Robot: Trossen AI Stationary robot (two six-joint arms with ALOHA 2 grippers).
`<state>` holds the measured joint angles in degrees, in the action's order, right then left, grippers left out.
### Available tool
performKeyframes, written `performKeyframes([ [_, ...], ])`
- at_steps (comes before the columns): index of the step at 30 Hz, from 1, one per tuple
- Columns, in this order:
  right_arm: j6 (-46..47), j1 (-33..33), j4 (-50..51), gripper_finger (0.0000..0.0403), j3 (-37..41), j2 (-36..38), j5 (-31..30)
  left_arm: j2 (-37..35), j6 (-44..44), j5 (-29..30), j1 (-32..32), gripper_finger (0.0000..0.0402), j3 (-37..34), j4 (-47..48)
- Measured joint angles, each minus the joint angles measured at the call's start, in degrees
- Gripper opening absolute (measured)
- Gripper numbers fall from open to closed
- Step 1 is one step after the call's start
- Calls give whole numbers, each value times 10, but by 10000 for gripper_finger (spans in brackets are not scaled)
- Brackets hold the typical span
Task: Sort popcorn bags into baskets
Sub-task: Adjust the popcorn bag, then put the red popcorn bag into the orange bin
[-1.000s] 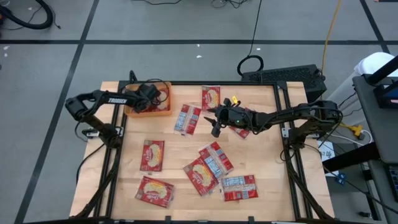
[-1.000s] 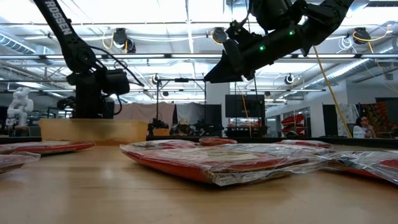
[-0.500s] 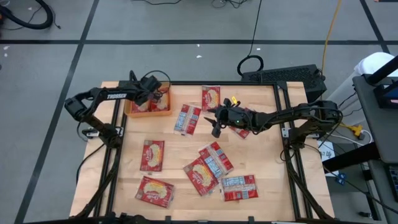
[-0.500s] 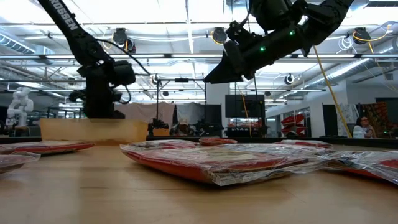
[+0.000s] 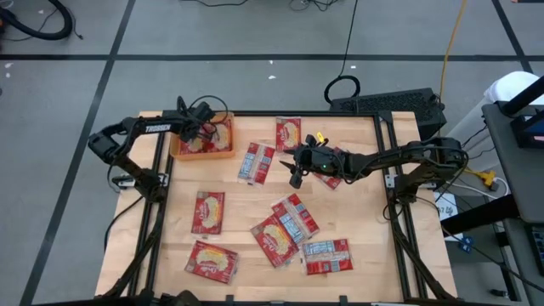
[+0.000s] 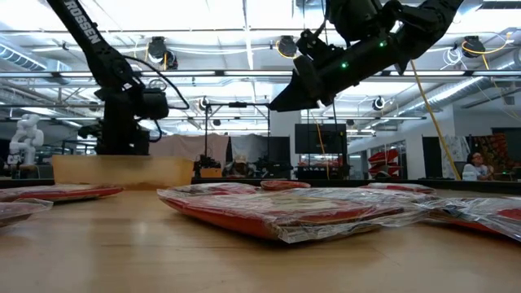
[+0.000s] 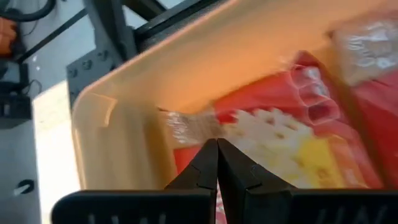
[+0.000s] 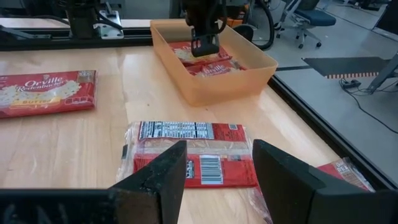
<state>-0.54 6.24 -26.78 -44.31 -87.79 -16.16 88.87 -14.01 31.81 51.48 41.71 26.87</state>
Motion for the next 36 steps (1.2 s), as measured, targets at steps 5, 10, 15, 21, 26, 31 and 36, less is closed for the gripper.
performKeyframes([
  [5,10,-3,-4,178,0,0,0,11,-2,-3,-10,3,0,-4],
  [10,12,-15,-10,178,0,0,0,24,-6,-5,-16,3,0,-6],
  [15,9,-27,-22,178,0,0,0,26,-21,0,-20,3,0,-22],
  [21,11,-35,-21,178,0,0,0,9,-32,40,-37,3,0,-5],
  [26,11,-40,-21,178,0,0,0,14,-31,55,-38,3,-1,-23],
  [31,16,-41,-21,178,0,0,0,31,-25,37,-33,3,-6,-36],
  [36,18,-41,-21,178,0,0,0,33,-22,37,-35,3,-6,-35],
])
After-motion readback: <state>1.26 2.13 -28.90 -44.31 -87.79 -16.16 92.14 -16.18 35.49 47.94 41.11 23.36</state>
